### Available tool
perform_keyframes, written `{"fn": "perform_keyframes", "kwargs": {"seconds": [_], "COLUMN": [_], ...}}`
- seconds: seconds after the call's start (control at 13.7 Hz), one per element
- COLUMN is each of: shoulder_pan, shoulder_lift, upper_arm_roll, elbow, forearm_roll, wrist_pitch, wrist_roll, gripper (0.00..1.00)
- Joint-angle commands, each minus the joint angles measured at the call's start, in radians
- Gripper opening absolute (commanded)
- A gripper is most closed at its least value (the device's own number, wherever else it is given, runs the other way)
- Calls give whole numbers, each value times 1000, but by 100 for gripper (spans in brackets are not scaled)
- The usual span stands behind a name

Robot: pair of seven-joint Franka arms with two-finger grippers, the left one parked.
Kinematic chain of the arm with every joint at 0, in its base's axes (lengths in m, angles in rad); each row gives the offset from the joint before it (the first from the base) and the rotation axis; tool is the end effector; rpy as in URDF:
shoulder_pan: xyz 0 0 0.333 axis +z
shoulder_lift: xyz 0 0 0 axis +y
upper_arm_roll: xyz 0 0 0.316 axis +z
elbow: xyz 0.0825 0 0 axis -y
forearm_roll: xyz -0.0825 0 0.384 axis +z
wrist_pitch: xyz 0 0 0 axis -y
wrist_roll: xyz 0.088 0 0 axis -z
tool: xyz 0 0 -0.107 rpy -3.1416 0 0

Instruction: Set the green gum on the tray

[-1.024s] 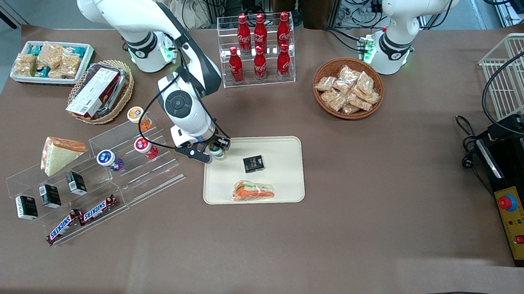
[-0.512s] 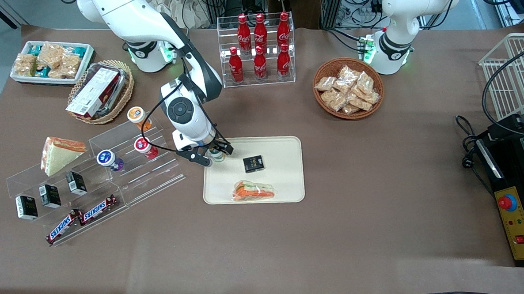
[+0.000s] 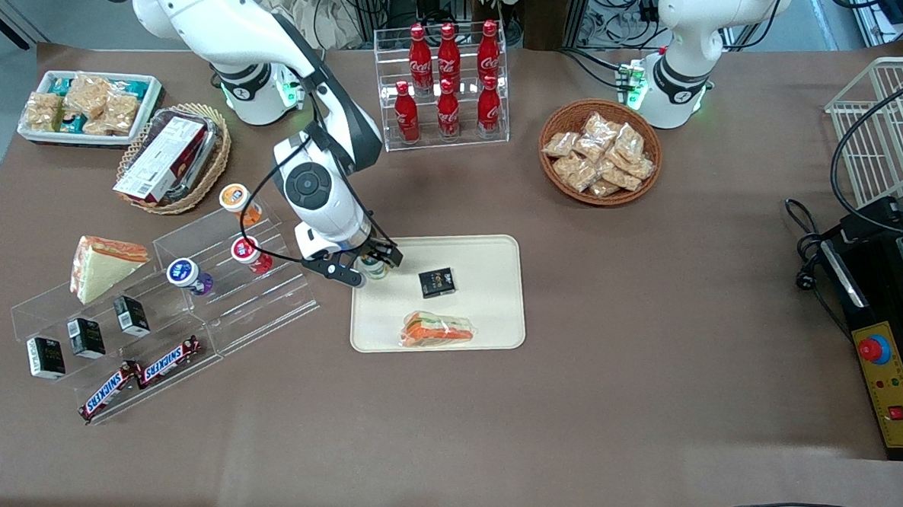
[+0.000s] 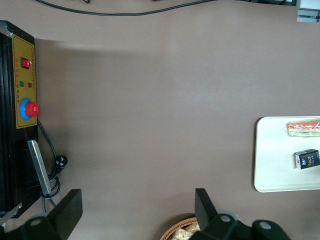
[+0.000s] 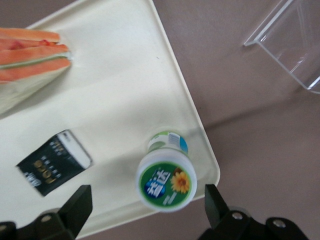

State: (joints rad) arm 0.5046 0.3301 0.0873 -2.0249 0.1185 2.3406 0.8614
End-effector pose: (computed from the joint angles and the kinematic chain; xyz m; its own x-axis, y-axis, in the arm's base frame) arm 0.4954 0.3335 0.2850 0.9335 -0.3453 -0.0972 -0.3517 -0.9343 -0.0584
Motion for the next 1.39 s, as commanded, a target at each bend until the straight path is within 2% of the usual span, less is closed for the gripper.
{"fn": "perform_keyframes", "kwargs": {"seconds": [0.0, 0.29, 0.51, 0.8, 0.95, 1.1, 1.17, 1.32], "shoulder_pan": [3, 6, -14, -323, -434, -510, -529, -528], "shoulder_lift": [-74, -117, -236, -318, -322, -315, -310, -307], "upper_arm_roll": [2, 6, 3, 28, 22, 17, 12, -30], "elbow": [188, 504, 528, 520, 520, 522, 522, 523], "forearm_roll": [-33, -34, -114, -108, -106, -100, -97, -44], "wrist_pitch": [-298, -642, -705, -773, -779, -781, -782, -785], "wrist_roll": [-12, -27, -239, -667, -839, -959, -961, -952], "gripper": [100, 100, 100, 100, 100, 100, 100, 100]}}
